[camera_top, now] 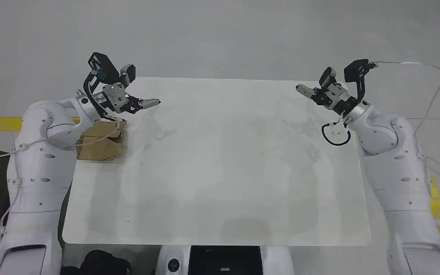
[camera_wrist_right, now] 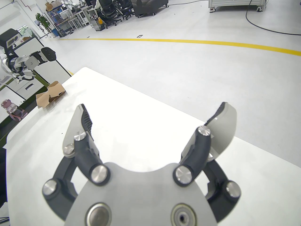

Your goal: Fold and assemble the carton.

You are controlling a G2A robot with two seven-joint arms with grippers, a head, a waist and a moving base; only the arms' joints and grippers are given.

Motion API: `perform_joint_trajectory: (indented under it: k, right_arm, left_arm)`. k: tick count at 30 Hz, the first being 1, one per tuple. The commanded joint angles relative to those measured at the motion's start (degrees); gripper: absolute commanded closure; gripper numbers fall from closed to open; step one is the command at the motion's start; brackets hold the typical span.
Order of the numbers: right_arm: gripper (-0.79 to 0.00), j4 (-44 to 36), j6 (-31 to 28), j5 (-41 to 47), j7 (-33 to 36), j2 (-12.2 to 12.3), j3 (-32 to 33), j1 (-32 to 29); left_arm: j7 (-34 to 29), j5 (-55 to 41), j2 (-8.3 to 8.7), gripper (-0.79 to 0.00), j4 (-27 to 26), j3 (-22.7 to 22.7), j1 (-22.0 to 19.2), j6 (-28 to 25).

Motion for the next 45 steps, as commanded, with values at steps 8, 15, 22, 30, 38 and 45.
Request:
perform_joint_trajectory:
  k: [8, 15, 22, 30, 38, 45]
  right_arm:
    - [-0.785, 0.00, 0.00, 0.00, 0.00, 0.00, 0.00, 0.00]
    - [-0.784, 0.00, 0.00, 0.00, 0.00, 0.00, 0.00, 0.00]
    - [-0.785, 0.00, 0.00, 0.00, 0.00, 0.00, 0.00, 0.00]
    - [-0.785, 0.00, 0.00, 0.00, 0.00, 0.00, 0.00, 0.00]
    - [-0.785, 0.00, 0.00, 0.00, 0.00, 0.00, 0.00, 0.00]
    - [-0.785, 0.00, 0.00, 0.00, 0.00, 0.00, 0.00, 0.00]
  left_arm:
    - [0.00, 0.00, 0.00, -0.785, 0.00, 0.00, 0.00, 0.00]
    - [0.00, 0.00, 0.00, -0.785, 0.00, 0.00, 0.00, 0.00]
    - [0.29, -0.42, -0.02, -0.785, -0.15, -0.04, 0.08, 0.28]
    - [-8.69, -19.26, 0.58, -0.785, 1.20, -2.29, 1.38, 4.91]
    - [-26.60, -41.88, 2.55, -0.785, 3.80, -6.70, 1.98, 9.70]
    - [-34.99, -52.86, 4.04, -0.785, 7.33, -10.92, 2.31, 15.03]
